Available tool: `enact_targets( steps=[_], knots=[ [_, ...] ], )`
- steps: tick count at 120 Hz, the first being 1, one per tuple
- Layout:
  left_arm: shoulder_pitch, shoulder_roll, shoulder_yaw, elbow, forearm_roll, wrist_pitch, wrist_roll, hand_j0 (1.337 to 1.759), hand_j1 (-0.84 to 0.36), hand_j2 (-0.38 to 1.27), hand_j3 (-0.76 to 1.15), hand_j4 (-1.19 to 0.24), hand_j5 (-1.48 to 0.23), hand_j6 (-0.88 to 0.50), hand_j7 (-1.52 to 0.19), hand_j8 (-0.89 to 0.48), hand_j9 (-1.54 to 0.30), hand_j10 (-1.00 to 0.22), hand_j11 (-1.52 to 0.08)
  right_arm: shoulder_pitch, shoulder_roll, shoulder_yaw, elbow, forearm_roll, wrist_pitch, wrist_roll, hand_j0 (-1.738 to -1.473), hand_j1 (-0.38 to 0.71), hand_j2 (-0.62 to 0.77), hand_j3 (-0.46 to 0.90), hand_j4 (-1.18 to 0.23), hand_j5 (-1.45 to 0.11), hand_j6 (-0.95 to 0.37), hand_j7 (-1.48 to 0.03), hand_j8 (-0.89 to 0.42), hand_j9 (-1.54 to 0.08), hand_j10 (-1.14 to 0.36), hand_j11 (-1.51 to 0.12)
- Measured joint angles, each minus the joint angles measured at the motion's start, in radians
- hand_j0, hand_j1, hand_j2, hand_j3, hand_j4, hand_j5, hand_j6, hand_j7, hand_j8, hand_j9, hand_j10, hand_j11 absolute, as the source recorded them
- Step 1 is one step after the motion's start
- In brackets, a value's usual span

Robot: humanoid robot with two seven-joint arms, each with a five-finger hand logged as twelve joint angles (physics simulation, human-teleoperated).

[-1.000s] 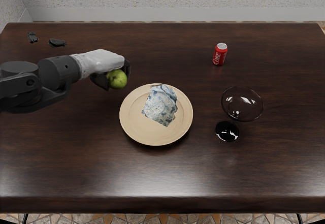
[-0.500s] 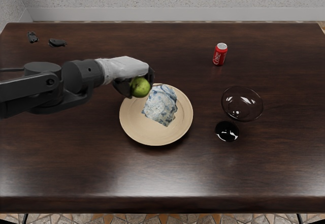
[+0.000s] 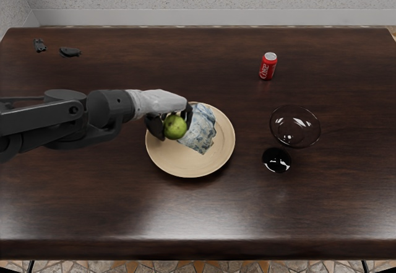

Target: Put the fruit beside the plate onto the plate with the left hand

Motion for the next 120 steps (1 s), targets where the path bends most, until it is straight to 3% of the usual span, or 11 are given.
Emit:
enact_targets(
  steps=[15, 38, 64, 78, 104, 120],
  knots=[
    [0.002, -0.002, -0.002, 0.003, 0.0, -0.013, 0.0, 1.654, -0.23, 0.07, 0.0, -0.52, -0.79, -0.44, -0.79, -0.57, -0.79, -0.59, -0.79, 0.0, 0.0, 0.0, 0.0, 0.0, 0.0, 0.0, -1.658, -0.35, 0.0, 0.0, 0.0, 0.0, 0.0, 0.0, 0.0, 0.0, 0.0, 0.0],
    [0.023, -0.013, -0.027, 0.004, -0.012, -0.013, 0.0, 1.657, 0.07, 0.04, 0.0, -0.25, -0.36, -0.21, -0.36, -0.26, -0.36, -0.27, -0.36, 0.0, 0.0, 0.0, 0.0, 0.0, 0.0, 0.0, -1.658, -0.35, 0.0, 0.0, 0.0, 0.0, 0.0, 0.0, 0.0, 0.0, 0.0, 0.0],
    [0.021, -0.004, -0.052, 0.004, -0.042, -0.018, 0.0, 1.658, 0.23, 0.02, 0.0, -0.1, -0.15, -0.09, -0.15, -0.11, -0.15, -0.11, -0.15, 0.0, 0.0, 0.001, 0.0, 0.0, 0.0, 0.0, -1.658, -0.35, 0.0, 0.0, 0.0, 0.0, 0.0, 0.0, 0.0, 0.0, 0.0, 0.0],
    [0.011, 0.041, -0.068, 0.004, -0.173, -0.047, 0.0, 1.658, 0.27, 0.01, 0.0, -0.07, -0.1, -0.06, -0.1, -0.07, -0.1, -0.08, -0.1, 0.0, 0.0, 0.001, 0.0, 0.0, 0.0, 0.0, -1.658, -0.35, 0.0, 0.0, 0.0, 0.0, 0.0, 0.0, 0.0, 0.0, 0.0, 0.0],
    [0.016, 0.231, -0.192, 0.009, -0.515, -0.291, -0.001, 1.658, 0.3, 0.01, 0.0, -0.04, -0.05, -0.04, -0.05, -0.04, -0.05, -0.04, -0.05, 0.0, 0.0, 0.001, 0.0, 0.0, 0.0, 0.0, -1.658, -0.35, 0.0, 0.0, 0.0, 0.0, 0.0, 0.0, 0.0, 0.0, 0.0, 0.0],
    [0.015, 0.349, -0.243, 0.024, -0.675, -0.357, -0.002, 1.658, 0.31, 0.01, 0.0, -0.03, -0.04, -0.03, -0.04, -0.03, -0.04, -0.03, -0.04, 0.0, 0.0, 0.001, 0.0, 0.0, 0.0, 0.0, -1.658, -0.35, 0.0, 0.0, 0.0, 0.0, 0.0, 0.0, 0.0, 0.0, 0.0, 0.0]
  ],
)
